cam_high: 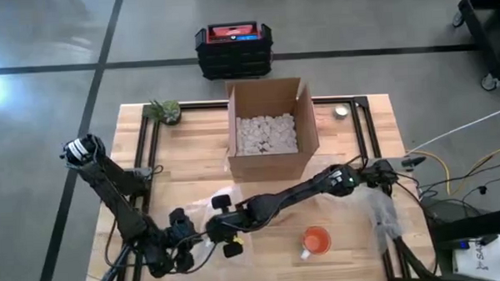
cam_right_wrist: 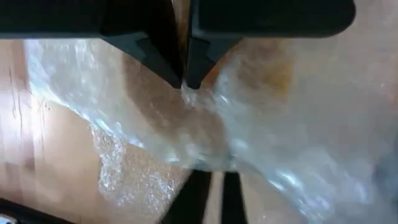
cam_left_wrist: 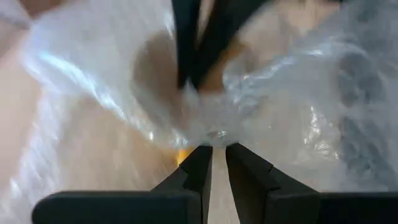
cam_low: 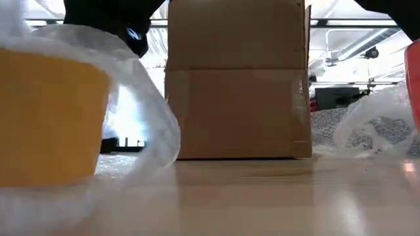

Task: Wrap mug
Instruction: Wrap the yellow mug with bubble wrap

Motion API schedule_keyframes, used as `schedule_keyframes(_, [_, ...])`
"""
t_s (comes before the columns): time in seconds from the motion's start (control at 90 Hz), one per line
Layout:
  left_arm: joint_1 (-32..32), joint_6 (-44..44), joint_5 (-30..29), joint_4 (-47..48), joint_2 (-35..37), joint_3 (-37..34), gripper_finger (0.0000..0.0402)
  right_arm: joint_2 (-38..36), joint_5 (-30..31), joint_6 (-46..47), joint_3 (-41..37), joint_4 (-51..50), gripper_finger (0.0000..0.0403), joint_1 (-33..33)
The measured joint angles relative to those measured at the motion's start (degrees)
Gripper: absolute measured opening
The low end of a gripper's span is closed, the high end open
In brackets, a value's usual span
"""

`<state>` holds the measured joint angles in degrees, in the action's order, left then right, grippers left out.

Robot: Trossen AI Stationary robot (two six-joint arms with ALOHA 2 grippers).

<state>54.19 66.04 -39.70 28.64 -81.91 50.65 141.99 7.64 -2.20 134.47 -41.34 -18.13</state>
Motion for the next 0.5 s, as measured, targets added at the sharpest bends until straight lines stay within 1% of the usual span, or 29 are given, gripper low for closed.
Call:
schedule_keyframes(0.111, [-1.55, -0.47, -0.22, -1.04, -0.39, -0.87, 0.0036, 0.00, -0.04, 0.00, 0.00, 0.02, 0.0000, 0.04])
schedule_keyframes(0.356, [-4.89, 0.35, 0.68, -13.82, -2.49, -5.38, 0.0036, 0.00, -0.16, -1.96, -0.09, -0.87, 0.0002, 0.15])
schedule_keyframes(0.5, [-5.11, 2.01, 0.72, -14.38, -3.19, -6.18, 0.0036, -1.19, -0.38, -3.65, 0.00, -3.25, 0.0002, 0.15])
